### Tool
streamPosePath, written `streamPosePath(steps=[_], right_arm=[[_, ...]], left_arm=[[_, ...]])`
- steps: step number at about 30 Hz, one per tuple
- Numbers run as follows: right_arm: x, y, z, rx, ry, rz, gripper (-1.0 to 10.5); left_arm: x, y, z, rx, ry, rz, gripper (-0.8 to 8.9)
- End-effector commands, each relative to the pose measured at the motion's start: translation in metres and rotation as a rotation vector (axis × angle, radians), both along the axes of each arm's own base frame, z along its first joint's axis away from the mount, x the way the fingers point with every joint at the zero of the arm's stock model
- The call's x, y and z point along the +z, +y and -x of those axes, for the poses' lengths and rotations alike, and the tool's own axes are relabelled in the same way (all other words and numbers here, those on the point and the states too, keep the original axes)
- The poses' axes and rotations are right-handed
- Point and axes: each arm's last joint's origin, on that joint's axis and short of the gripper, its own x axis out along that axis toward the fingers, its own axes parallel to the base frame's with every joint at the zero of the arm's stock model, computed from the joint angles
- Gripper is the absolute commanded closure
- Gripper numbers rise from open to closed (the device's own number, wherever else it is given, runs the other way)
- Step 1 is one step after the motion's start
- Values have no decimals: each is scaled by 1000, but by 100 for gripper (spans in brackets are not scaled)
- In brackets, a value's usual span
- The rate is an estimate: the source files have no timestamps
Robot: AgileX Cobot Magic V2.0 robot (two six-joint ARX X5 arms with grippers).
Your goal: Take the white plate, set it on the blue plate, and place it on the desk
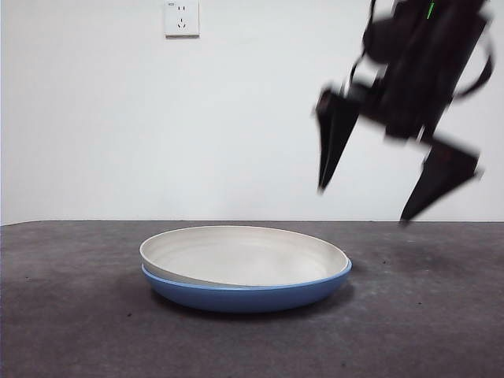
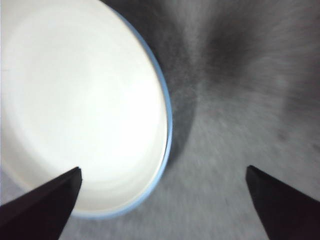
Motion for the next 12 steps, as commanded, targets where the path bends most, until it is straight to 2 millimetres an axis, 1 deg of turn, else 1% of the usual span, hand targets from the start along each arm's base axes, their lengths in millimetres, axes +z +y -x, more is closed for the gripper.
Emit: streamPosePath(steps=[1, 3, 6, 8, 9, 12], right_arm=[[36, -4, 19, 35, -104, 3, 366], [60, -10, 39, 44, -163, -3, 364], [92, -18, 75, 79, -250, -31, 365], [112, -25, 104, 119, -316, -52, 365], [118, -27, 113, 133, -336, -59, 365], [135, -38, 150, 179, -404, -86, 365]], left_arm=[[3, 0, 1, -12, -27, 2, 250], [3, 0, 1, -12, -27, 2, 250], [3, 0, 1, -12, -27, 3, 250], [3, 0, 1, -12, -27, 3, 250], [3, 0, 1, -12, -27, 3, 250], [3, 0, 1, -12, -27, 3, 250]])
